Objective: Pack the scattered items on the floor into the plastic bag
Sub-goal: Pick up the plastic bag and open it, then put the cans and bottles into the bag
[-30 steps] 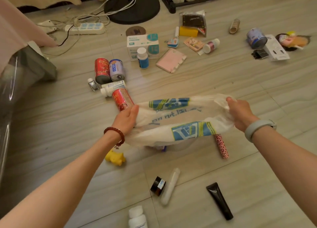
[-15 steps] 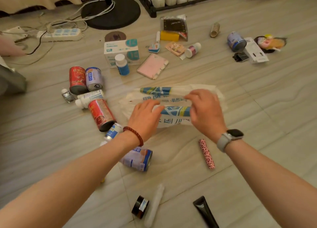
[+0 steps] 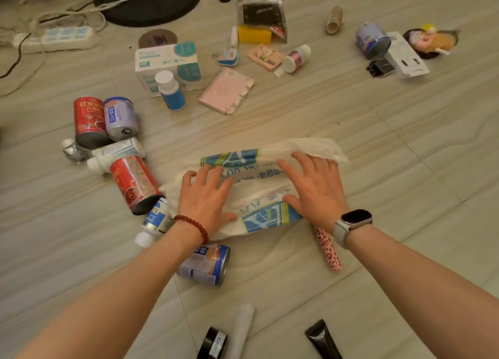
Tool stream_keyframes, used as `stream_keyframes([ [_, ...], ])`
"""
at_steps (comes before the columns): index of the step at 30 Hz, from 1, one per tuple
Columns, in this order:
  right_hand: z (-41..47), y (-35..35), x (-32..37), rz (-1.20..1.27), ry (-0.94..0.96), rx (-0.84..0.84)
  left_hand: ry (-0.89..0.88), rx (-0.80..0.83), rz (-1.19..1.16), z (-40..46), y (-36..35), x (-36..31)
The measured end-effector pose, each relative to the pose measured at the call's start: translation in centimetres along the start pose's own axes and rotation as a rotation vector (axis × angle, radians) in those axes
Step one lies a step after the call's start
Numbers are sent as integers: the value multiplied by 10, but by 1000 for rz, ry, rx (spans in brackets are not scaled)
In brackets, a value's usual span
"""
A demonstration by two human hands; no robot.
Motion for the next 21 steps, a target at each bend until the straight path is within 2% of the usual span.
stream_keyframes([
  [2,1,-18,-7,-46,-24,263,-7,165,-10,-4,-19,6],
  [4,1,-31,-16,-66,-39,432,13,296,-27,-6,-36,16],
  [7,-3,-47,-32,-81,-79,581,25,388,-70,-6,-50,25],
  [10,-6,-51,-35,-104,-83,623,11,436,-66,-4,-51,23],
  [12,-6,-43,-29,-75,-85,627,-6,357,-104,-2,-37,20],
  [17,-2,12,-12,11,-173,490,-28,-14,-238,-25,31,21],
  [21,-3,62,9,4,-99,294,-119,-99,-197,-69,62,25],
])
Point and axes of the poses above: each hand's wrist, its own z-axis towards the middle knuckle, its own y-axis out of the back of the hand, x = y × z, the point moved 6 cm from there along z, towards the middle knuckle, and after that the axes turned 12 degrees about -y, right-handed, at the moved point
